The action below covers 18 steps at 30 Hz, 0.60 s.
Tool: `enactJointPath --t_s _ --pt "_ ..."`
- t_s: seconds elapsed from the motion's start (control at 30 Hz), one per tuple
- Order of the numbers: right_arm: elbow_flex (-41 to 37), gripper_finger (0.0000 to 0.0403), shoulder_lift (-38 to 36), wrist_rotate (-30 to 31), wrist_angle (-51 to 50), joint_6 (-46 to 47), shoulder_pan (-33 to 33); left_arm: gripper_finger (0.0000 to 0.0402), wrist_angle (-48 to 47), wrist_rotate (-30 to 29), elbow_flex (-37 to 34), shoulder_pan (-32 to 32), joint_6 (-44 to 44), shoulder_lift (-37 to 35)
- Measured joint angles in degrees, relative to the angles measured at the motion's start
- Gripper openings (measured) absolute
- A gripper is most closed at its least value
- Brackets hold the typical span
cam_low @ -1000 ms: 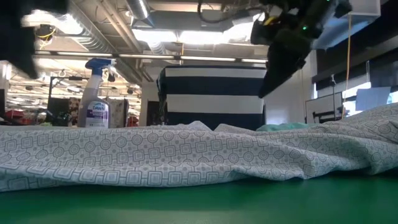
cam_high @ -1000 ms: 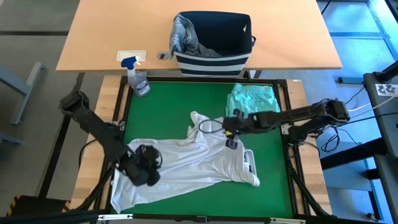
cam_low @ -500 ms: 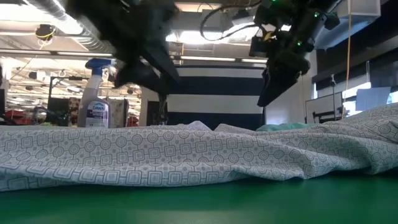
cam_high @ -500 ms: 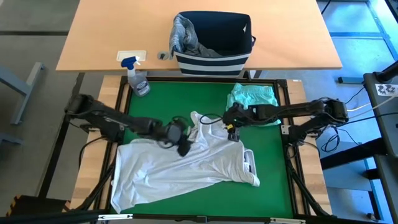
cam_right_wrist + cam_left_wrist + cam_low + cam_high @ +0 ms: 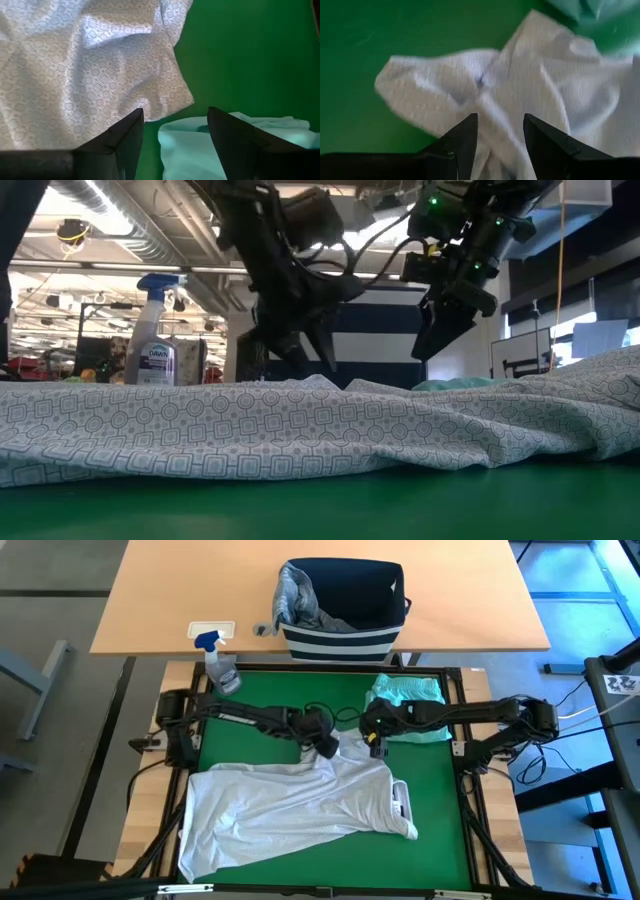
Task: Fold laundry
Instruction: Fold the white polo shirt
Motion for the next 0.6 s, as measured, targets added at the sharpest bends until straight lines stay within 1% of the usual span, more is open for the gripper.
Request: enactJointPath --t_s 0.17,0.23,0.33,0.47,0.6 --pt "0.0 0.022 0.0 -3.81 0.05 -1.63 -1.41 0.0154 0.77 3.6 0.34 1.87 -0.25 1.93" --pt "0.0 0.022 0.0 -4.12 0.05 -1.78 -1.39 0.0152 0.99 5.18 -0.01 2.22 -0.2 1.97" --pt "0.0 0.022 0.0 -4.72 0.24 -2.59 -1.24 0.0138 2.25 5.61 -0.86 2.18 0.12 1.8" --pt "0.0 0.022 0.0 -5.29 0.99 -2.7 -1.24 0.0094 3.88 6.45 -0.85 2.02 2.22 1.87" --pt "0.0 0.022 0.8 -7.5 1.89 -2.4 -1.24 0.0027 3.64 6.41 0.86 1.73 6.33 1.36"
